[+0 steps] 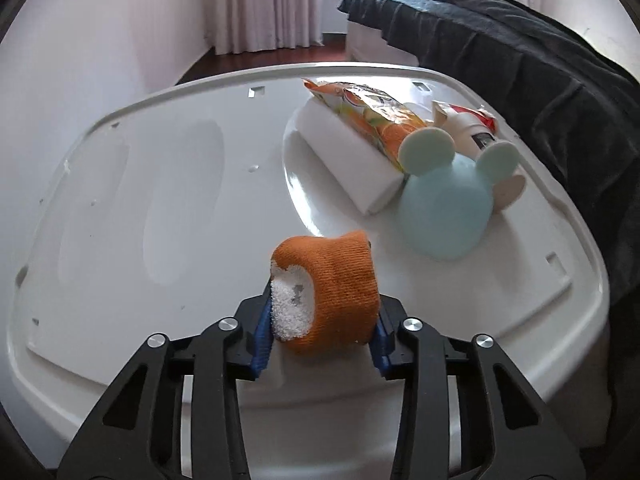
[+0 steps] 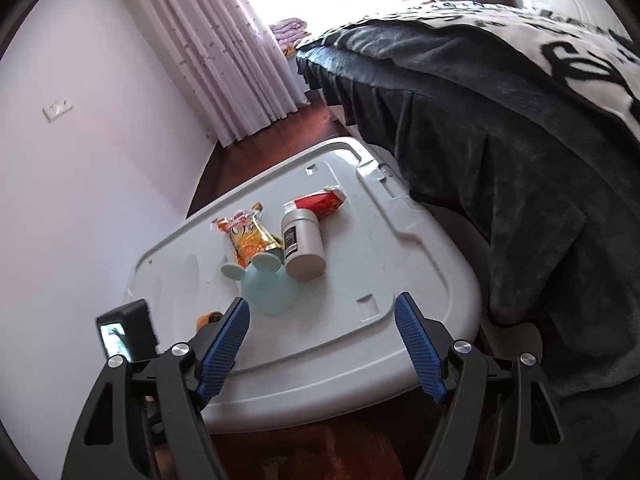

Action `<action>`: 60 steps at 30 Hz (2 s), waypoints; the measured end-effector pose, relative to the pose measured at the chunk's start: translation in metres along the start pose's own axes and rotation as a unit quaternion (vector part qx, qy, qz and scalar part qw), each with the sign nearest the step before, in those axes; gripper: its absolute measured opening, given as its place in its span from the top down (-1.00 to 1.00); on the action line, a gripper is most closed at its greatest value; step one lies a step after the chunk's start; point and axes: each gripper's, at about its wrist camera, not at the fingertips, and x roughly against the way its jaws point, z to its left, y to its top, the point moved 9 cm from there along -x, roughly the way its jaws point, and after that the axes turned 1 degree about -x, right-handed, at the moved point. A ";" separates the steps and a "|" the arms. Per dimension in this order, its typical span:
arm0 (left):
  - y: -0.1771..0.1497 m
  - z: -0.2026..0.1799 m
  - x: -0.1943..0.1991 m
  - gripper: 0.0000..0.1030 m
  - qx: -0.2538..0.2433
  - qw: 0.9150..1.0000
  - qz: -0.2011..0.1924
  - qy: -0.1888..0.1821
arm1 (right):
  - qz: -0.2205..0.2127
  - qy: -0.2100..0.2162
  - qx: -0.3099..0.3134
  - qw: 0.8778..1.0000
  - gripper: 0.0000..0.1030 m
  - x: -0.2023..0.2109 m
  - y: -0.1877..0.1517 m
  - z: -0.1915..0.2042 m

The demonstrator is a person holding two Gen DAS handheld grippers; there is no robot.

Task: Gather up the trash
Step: 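Grasp the orange knit sock with the left gripper while the right grasps the blue mouse-ear cup, then lower the sock and cup into the bin and open both grippers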

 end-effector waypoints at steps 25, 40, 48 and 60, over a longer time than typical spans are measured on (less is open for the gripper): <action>-0.077 0.117 0.120 0.30 0.061 0.998 -0.022 -0.002 | 0.007 -0.062 0.037 0.997 -0.44 -0.170 -0.017 0.078; -0.081 0.111 0.119 0.30 0.051 0.998 -0.026 -0.011 | 0.042 -0.069 0.078 0.994 -0.18 -0.194 -0.005 0.076; -0.083 0.114 0.118 0.30 0.056 0.998 -0.024 -0.011 | 0.029 -0.015 0.049 0.998 -0.18 -0.150 -0.017 0.079; -0.107 0.105 0.150 0.30 0.022 0.999 -0.045 0.019 | 0.022 0.058 0.113 0.992 -0.19 -0.018 -0.076 0.107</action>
